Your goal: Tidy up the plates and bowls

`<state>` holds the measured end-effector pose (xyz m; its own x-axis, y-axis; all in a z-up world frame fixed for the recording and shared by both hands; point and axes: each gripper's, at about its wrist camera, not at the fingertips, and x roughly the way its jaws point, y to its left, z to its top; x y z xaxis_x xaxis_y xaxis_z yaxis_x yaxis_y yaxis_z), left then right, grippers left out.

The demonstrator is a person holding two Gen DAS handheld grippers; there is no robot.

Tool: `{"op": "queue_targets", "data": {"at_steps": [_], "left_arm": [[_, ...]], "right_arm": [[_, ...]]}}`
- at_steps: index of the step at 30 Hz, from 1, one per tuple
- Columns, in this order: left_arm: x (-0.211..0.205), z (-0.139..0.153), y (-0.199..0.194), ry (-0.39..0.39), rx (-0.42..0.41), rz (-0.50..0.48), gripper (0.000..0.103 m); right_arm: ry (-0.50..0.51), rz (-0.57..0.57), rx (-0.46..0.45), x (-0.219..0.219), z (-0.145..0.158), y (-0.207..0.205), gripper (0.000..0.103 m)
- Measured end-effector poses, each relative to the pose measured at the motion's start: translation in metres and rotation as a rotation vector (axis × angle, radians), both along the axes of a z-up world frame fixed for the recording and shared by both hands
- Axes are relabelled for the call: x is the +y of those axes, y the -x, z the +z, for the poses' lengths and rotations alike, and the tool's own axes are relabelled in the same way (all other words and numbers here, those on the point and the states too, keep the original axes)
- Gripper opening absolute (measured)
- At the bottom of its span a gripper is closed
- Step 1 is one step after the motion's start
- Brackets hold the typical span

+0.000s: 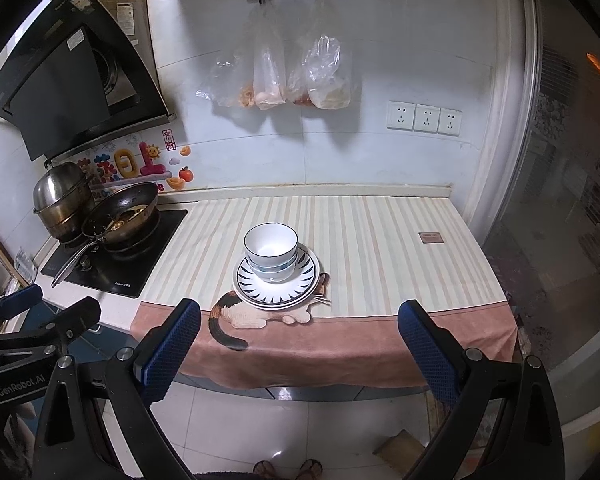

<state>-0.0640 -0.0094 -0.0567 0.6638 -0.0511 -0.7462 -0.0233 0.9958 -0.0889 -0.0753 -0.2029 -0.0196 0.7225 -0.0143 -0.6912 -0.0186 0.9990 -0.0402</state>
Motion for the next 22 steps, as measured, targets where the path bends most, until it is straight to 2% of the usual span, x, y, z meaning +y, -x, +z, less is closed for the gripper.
{"op": "queue_targets", "data": {"at_steps": [22], "left_arm": [[-0.0075, 0.0027, 0.0059, -0.009, -0.008, 0.014, 0.103]], "right_arm": [[-0.001, -0.006, 0.001, -0.0004, -0.0006, -0.0006, 0.101]]}}
